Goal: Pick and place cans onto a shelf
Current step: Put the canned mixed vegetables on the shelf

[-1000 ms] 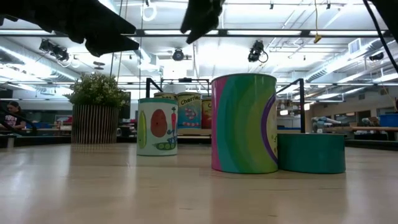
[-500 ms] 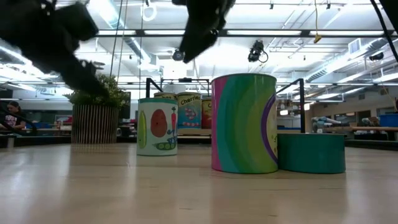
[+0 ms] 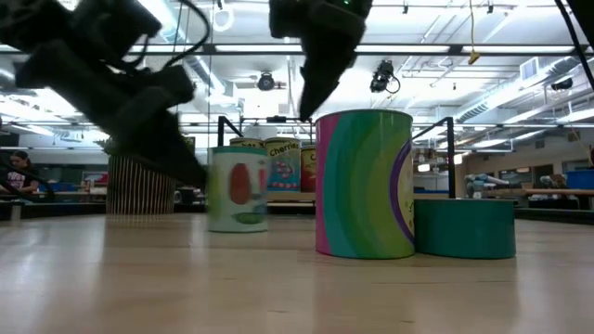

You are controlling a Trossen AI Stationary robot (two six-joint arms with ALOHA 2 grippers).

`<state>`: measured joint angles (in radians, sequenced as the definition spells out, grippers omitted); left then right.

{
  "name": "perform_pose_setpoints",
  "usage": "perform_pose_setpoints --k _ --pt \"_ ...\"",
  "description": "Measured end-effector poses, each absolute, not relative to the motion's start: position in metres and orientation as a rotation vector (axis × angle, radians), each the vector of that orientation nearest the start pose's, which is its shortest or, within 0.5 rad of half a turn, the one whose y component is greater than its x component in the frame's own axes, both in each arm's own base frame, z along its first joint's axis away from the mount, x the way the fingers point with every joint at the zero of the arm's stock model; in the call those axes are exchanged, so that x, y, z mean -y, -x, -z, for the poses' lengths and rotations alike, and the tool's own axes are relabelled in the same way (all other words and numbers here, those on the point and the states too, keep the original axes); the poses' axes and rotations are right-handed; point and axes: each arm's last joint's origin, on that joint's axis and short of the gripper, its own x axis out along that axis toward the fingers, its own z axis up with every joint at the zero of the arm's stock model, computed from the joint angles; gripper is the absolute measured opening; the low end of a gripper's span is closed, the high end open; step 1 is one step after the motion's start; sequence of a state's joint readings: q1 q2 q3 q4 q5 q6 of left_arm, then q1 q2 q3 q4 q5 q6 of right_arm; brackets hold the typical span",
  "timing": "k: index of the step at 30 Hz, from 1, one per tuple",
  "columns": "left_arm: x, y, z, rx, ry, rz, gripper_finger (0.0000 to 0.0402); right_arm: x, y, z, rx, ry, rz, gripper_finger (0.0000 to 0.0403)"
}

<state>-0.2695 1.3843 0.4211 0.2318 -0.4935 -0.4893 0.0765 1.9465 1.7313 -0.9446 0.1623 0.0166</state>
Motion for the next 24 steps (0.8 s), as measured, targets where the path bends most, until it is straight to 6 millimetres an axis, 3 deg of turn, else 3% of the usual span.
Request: perform_pose_setpoints --k 8,16,24 --pt "0.051 -0.269 -0.129 -0.575 0.148 -0.352 0.0304 -0.025 -0.397 -0.262 -1.257 0.1 0.112 0.0358" --pt "0.054 -0.311 -0.123 -0.56 0.089 -0.343 0.0304 -0.032 -0.389 -0.243 -1.322 0.094 0.118 0.0358" --pt "0.056 -0.327 -0.125 -0.549 0.071 -0.337 0.0304 -0.038 -0.374 -0.238 -1.451 0.102 0.175 0.0358"
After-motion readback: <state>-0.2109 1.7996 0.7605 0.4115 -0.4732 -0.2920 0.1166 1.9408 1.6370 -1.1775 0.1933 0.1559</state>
